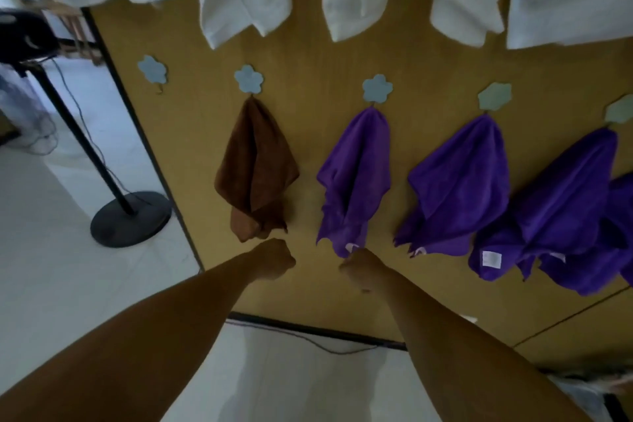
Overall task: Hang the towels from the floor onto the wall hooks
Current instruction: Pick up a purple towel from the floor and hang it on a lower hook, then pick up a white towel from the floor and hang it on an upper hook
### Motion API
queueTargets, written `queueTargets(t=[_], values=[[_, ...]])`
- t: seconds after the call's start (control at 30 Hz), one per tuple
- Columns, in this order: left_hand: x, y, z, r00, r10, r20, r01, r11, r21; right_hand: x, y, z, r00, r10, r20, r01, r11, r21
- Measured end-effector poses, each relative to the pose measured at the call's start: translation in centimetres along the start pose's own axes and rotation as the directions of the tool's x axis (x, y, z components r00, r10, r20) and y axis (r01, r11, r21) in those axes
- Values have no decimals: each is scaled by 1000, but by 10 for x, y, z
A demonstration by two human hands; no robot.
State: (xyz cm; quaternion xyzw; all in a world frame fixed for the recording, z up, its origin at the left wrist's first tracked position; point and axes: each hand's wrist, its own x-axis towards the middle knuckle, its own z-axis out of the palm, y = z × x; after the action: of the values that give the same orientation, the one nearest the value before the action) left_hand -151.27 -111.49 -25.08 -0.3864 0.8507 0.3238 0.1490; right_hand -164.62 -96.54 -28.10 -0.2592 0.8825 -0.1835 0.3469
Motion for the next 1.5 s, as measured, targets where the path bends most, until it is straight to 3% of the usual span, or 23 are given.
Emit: queueTargets(t=[0.1, 0.23, 0.47, 0.73, 0.9, 1.13, 1.37, 1.5], values=[[-17, -42, -3, 999, -12, -36, 11, 1000, -29, -10, -23, 31, 991, -55, 125, 62, 997, -53], [-40, -124, -5, 987, -89, -134, 69, 987, -145, -19, -73, 83, 970, -192, 152, 209, 972, -104], [-109, -333, 5, 941, -305, -145, 247, 914, -321, -45, -186, 244, 912, -282, 299, 335, 931, -143], [-206, -562, 89, 747, -663, -43, 548, 652, -524, -74, -264, 482, 748, -301, 592, 518, 823, -235], [-212, -639, 193, 654, -749, 103, 642, 478, -600, -51, -241, 614, 679, -204, 705, 536, 794, -287], [-153, -753, 356, 489, -849, 200, 717, 260, -647, 52, -166, 795, 712, -118, 692, 519, 752, -406], [-72, -847, 508, 439, -870, 225, 721, 192, -666, 145, -77, 947, 751, -63, 657, 473, 745, -470], [-47, -889, 568, 363, -915, 176, 767, 186, -614, 178, -42, 1001, 794, -181, 581, 526, 684, -505]])
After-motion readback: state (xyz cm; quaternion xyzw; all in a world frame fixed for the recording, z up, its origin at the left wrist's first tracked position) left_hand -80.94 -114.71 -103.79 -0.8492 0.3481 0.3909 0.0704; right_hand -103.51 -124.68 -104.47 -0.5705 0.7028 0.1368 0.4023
